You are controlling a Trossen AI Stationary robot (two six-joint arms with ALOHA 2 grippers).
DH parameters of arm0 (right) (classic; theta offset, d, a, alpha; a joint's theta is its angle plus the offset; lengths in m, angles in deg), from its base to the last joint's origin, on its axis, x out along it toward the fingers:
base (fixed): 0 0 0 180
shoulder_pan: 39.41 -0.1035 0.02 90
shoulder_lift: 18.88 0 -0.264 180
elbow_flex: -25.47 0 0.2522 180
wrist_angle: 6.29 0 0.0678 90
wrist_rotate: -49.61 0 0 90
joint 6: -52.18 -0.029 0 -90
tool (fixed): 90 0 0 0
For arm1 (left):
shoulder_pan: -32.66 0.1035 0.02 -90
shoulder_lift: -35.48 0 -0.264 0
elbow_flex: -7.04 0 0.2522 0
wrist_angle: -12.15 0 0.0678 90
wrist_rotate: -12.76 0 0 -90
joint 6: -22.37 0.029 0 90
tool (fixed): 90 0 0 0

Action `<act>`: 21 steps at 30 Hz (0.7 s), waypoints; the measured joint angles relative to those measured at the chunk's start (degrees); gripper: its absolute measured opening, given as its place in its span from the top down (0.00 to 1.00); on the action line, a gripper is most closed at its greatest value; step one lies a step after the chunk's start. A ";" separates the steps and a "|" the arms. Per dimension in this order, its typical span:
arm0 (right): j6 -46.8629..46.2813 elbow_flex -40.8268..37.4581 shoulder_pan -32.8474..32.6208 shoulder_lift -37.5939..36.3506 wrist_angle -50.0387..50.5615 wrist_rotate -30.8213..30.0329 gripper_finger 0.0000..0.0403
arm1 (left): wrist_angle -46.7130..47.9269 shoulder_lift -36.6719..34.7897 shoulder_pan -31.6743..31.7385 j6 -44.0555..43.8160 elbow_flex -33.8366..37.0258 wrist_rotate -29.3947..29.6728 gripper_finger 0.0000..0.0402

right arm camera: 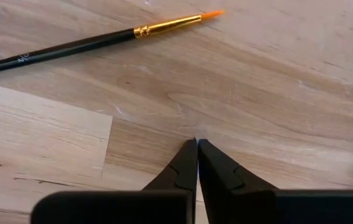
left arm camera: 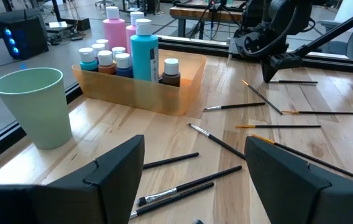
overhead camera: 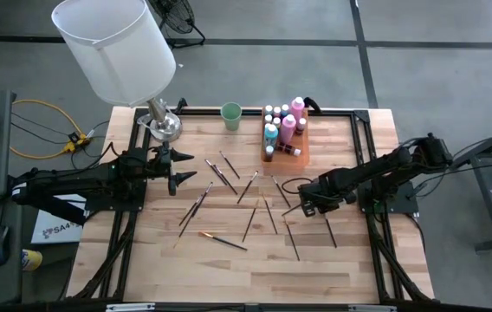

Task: Pick & Place Paint Supplies
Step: Put the black paint brush into the green cup

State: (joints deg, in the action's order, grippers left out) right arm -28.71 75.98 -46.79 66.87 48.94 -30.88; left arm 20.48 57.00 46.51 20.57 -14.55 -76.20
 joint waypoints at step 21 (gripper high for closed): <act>13.26 0.33 -0.04 -20.39 -2.01 -7.31 0.99 | 0.00 0.00 0.02 0.02 0.00 0.01 0.32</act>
State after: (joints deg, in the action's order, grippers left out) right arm -15.45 76.31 -46.83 46.48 46.93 -38.20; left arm 20.48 57.00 46.53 20.59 -14.55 -76.19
